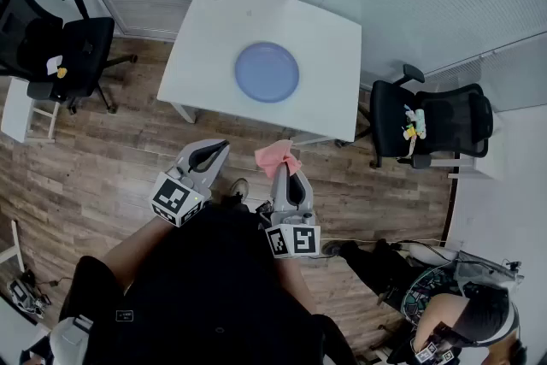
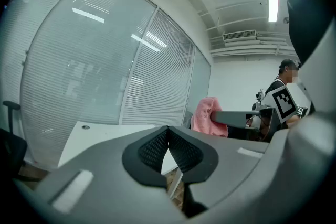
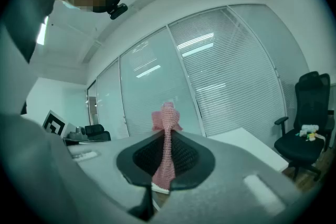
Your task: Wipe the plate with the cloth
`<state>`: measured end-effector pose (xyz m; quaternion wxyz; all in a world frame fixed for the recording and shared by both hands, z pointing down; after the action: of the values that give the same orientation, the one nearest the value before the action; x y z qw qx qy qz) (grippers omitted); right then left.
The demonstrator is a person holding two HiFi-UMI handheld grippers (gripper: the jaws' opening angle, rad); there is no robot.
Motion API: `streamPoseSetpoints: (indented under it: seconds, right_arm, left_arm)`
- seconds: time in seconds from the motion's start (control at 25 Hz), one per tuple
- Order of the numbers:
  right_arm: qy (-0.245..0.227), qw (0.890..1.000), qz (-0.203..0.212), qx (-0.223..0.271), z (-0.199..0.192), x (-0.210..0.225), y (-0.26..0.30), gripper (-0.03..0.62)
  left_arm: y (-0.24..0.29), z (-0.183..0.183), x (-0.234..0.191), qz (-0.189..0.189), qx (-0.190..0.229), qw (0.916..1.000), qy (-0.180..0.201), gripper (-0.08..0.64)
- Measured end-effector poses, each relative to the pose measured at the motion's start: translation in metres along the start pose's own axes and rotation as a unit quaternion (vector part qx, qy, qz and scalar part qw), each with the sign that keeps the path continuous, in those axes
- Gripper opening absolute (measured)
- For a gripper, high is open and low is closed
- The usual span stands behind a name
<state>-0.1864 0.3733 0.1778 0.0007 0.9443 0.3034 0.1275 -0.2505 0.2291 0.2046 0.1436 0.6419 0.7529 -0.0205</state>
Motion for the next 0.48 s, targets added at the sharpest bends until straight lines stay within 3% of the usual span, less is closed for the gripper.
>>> streamPoseSetpoints:
  seconds: [0.48]
  right_arm:
    - [0.001, 1.0, 0.013, 0.0, 0.0038, 0.0076, 0.0003, 0.012]
  left_arm:
    - [0.0088, 0.0012, 0.0054, 0.007, 0.0, 1.0, -0.004, 0.002]
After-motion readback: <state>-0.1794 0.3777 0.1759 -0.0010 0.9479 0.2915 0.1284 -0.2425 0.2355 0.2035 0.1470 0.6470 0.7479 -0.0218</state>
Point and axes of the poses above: the fingertips, and each gripper's own axes: y forward along the fingers, x to its right, z out of its top, the point moved 3 cm from there along -y, backward along the fingers, and after that the axes turned 2 degrees about -x, right-handed, at the moved point
